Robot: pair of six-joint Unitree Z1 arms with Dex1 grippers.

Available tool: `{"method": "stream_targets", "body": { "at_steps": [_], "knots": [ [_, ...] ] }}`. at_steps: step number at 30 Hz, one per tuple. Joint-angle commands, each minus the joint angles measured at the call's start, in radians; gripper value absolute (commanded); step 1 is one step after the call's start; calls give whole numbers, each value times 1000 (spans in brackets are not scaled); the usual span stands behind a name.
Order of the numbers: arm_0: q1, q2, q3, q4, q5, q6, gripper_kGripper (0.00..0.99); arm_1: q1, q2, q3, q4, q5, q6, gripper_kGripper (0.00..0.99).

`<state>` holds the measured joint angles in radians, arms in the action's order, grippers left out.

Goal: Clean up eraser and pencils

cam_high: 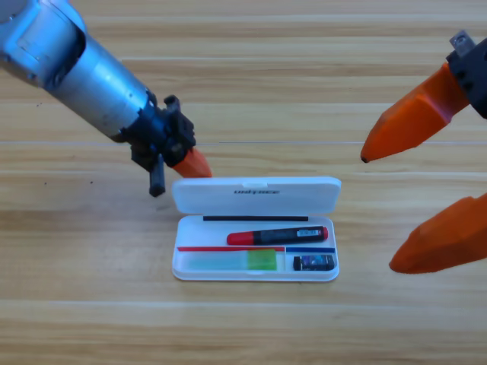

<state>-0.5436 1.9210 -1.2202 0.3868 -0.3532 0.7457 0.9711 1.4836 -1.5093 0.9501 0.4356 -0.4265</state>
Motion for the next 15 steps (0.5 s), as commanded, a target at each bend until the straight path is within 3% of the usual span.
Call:
{"method": "stream_targets", "body": {
  "at_steps": [1,15],
  "knots": [
    [-68,13,56,-16,25,-12,0,12,67,35,-34,18,2,931],
    [-139,44,116,-60,60,-29,0,17,72,32,-34,18,2,931]
  ]
}}
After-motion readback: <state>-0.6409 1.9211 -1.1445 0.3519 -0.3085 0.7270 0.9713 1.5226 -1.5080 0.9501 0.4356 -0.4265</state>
